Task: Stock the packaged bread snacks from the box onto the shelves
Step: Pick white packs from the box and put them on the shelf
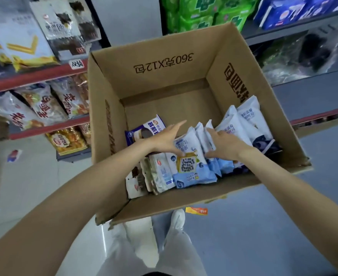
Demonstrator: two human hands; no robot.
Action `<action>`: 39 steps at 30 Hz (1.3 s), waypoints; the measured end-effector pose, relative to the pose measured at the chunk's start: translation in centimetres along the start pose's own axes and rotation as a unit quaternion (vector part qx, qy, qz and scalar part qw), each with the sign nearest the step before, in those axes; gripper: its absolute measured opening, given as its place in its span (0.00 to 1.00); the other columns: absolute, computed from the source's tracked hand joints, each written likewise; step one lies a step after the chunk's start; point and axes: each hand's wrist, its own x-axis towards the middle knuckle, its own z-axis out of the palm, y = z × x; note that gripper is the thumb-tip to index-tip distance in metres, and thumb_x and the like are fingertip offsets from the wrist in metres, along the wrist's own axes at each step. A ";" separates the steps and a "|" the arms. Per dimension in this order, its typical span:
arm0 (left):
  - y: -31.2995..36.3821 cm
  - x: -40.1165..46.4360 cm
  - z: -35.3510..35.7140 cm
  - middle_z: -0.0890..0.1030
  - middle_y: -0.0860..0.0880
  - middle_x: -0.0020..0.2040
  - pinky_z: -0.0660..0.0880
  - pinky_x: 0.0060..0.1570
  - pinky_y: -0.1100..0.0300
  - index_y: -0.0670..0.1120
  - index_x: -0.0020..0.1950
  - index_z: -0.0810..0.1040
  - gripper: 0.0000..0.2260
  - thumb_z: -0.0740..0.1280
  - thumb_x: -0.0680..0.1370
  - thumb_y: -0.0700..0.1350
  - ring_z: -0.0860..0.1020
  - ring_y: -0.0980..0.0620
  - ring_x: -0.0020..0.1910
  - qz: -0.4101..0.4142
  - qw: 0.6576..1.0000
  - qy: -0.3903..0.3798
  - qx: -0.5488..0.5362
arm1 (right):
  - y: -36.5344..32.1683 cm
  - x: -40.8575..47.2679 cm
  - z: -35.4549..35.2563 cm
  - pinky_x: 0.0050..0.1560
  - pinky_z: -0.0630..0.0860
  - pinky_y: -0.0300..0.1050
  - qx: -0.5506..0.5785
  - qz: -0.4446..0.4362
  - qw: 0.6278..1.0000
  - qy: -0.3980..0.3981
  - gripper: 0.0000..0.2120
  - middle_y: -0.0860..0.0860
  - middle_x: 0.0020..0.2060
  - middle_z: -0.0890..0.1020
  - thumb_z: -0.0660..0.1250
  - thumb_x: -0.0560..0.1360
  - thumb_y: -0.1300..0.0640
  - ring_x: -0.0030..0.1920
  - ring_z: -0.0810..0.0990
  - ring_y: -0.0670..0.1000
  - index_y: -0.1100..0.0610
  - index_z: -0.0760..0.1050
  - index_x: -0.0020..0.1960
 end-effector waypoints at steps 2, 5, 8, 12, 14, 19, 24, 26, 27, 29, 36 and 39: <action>0.3 1.2 0.7 0.57 0.45 0.77 0.61 0.71 0.51 0.51 0.78 0.43 0.53 0.78 0.66 0.51 0.60 0.47 0.74 -0.010 0.999 -0.037 -0.012 | 0.1 0.5 0.2 0.55 0.73 0.55 -0.020 -0.007 1.000 -0.004 0.43 0.62 0.61 0.72 0.69 0.72 0.44 0.57 0.75 0.63 0.54 0.47 0.75; 0.3 1.7 1.2 0.72 0.45 0.66 0.72 0.59 0.48 0.54 0.76 0.49 0.50 0.78 0.65 0.55 0.73 0.45 0.62 -0.011 0.999 -0.010 0.037 | 0.0 0.7 0.3 0.59 0.70 0.56 -0.038 -0.017 0.999 -0.013 0.45 0.63 0.67 0.65 0.69 0.71 0.42 0.62 0.72 0.64 0.53 0.45 0.76; -0.5 0.9 1.0 0.69 0.49 0.63 0.73 0.43 0.56 0.58 0.75 0.48 0.51 0.78 0.62 0.59 0.76 0.50 0.50 0.006 0.996 0.043 0.081 | -0.3 0.6 0.1 0.64 0.66 0.58 -0.045 -0.017 0.999 -0.013 0.46 0.62 0.71 0.57 0.68 0.70 0.38 0.68 0.64 0.65 0.47 0.43 0.77; -1.3 -0.6 0.5 0.65 0.48 0.63 0.69 0.30 0.58 0.64 0.71 0.48 0.49 0.77 0.60 0.63 0.75 0.53 0.35 0.015 0.984 0.116 0.132 | -0.6 0.8 0.0 0.61 0.68 0.53 -0.191 -0.066 0.975 0.093 0.41 0.61 0.66 0.62 0.64 0.71 0.35 0.63 0.65 0.62 0.49 0.50 0.76; -1.9 -0.9 0.2 0.72 0.48 0.59 0.72 0.35 0.56 0.62 0.70 0.53 0.45 0.76 0.61 0.65 0.75 0.52 0.37 0.024 0.984 0.111 0.136 | -0.8 0.8 0.4 0.54 0.70 0.51 -0.136 -0.082 0.986 0.055 0.41 0.61 0.62 0.68 0.64 0.73 0.39 0.61 0.70 0.61 0.48 0.46 0.77; -2.4 -1.9 -0.8 0.77 0.53 0.40 0.69 0.36 0.61 0.62 0.60 0.65 0.29 0.76 0.65 0.60 0.75 0.56 0.39 0.003 0.999 0.026 0.033 | -1.6 0.8 1.2 0.41 0.68 0.47 -0.060 -0.100 0.993 -0.017 0.45 0.57 0.51 0.78 0.65 0.74 0.46 0.49 0.77 0.59 0.47 0.35 0.77; -3.0 -3.6 -2.1 0.79 0.53 0.41 0.69 0.36 0.58 0.52 0.48 0.76 0.20 0.72 0.67 0.64 0.77 0.55 0.39 -0.034 0.997 0.061 -0.015 | -1.2 0.8 0.5 0.41 0.67 0.47 0.090 -0.056 0.994 0.022 0.34 0.58 0.53 0.78 0.64 0.76 0.54 0.48 0.76 0.59 0.52 0.50 0.75; -3.2 -4.6 -2.8 0.81 0.46 0.51 0.76 0.49 0.51 0.44 0.57 0.74 0.27 0.70 0.69 0.63 0.80 0.48 0.49 -0.034 0.994 0.080 -0.066 | -0.8 0.6 0.0 0.33 0.63 0.44 0.125 -0.051 0.988 0.070 0.26 0.51 0.39 0.75 0.62 0.78 0.54 0.39 0.74 0.54 0.55 0.56 0.72; -3.1 -5.3 -3.1 0.81 0.49 0.53 0.77 0.53 0.52 0.47 0.59 0.73 0.25 0.69 0.69 0.62 0.80 0.50 0.52 -0.025 0.990 0.089 -0.104 | -0.6 0.5 -0.2 0.30 0.60 0.43 0.132 -0.051 0.986 0.092 0.23 0.48 0.33 0.71 0.61 0.79 0.54 0.34 0.71 0.51 0.55 0.58 0.71; -3.1 -6.3 -3.6 0.81 0.52 0.53 0.77 0.54 0.52 0.50 0.58 0.73 0.20 0.68 0.72 0.59 0.81 0.52 0.52 -0.025 0.982 0.116 -0.149 | -0.2 0.5 -0.7 0.29 0.59 0.45 0.154 -0.050 0.980 0.119 0.20 0.48 0.30 0.68 0.58 0.80 0.55 0.30 0.67 0.49 0.56 0.60 0.70; -2.8 -9.2 -4.3 0.83 0.57 0.44 0.76 0.41 0.63 0.52 0.51 0.74 0.11 0.65 0.76 0.58 0.82 0.61 0.42 -0.063 0.934 0.279 -0.215 | 0.3 -0.8 -3.3 0.42 0.75 0.57 0.252 -0.071 0.950 0.170 0.19 0.61 0.47 0.80 0.55 0.81 0.58 0.44 0.79 0.61 0.54 0.61 0.72; -2.0 -10.4 -4.4 0.83 0.63 0.41 0.73 0.34 0.72 0.57 0.49 0.73 0.05 0.66 0.76 0.55 0.81 0.64 0.40 -0.040 0.891 0.340 -0.297 | 0.0 -2.1 -4.2 0.48 0.76 0.62 0.320 -0.085 0.923 0.198 0.19 0.56 0.51 0.80 0.55 0.82 0.58 0.49 0.80 0.59 0.51 0.62 0.72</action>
